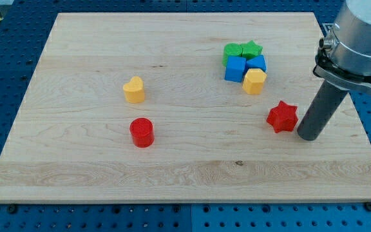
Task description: Slide red star diagonal to hexagon
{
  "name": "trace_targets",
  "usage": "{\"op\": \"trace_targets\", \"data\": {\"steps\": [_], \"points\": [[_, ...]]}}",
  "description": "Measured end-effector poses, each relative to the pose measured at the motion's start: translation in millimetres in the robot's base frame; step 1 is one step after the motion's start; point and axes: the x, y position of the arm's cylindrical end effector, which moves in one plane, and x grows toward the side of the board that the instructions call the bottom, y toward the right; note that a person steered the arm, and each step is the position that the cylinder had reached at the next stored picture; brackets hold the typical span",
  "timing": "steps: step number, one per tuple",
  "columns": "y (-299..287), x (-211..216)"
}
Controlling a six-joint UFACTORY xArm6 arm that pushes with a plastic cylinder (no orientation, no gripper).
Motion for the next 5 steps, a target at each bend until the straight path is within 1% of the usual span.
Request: {"op": "trace_targets", "data": {"steps": [1,2,3,4,5], "points": [[-49.3,12.0],[-80.3,-12.7],[-66.5,-26.0],[-49.2,-26.0],[-49.2,-31.6]]}}
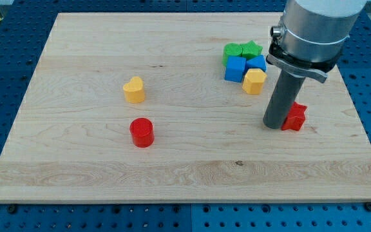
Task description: Slide red star diagonal to hexagon
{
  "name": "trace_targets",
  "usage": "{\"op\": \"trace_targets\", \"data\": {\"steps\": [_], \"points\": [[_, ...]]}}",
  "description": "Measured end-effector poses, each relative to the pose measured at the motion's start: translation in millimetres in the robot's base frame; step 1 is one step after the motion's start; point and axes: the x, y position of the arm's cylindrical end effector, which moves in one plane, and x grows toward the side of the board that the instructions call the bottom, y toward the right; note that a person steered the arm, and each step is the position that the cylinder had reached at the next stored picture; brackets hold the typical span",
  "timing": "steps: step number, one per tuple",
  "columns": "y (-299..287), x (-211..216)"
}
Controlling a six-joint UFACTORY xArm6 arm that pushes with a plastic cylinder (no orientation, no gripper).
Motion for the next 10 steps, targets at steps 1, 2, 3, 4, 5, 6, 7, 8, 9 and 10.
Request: {"op": "trace_targets", "data": {"steps": [1,2,3,4,5,6,7,8,9,10], "points": [[1.0,-11.5],[8.6,1.0],[14.1,27.1],[37.5,28.7],[52.5,27.3],[52.9,19.7],[54.3,19.7],[58.2,19.7],[58.2,16.5],[48.9,20.4]]}}
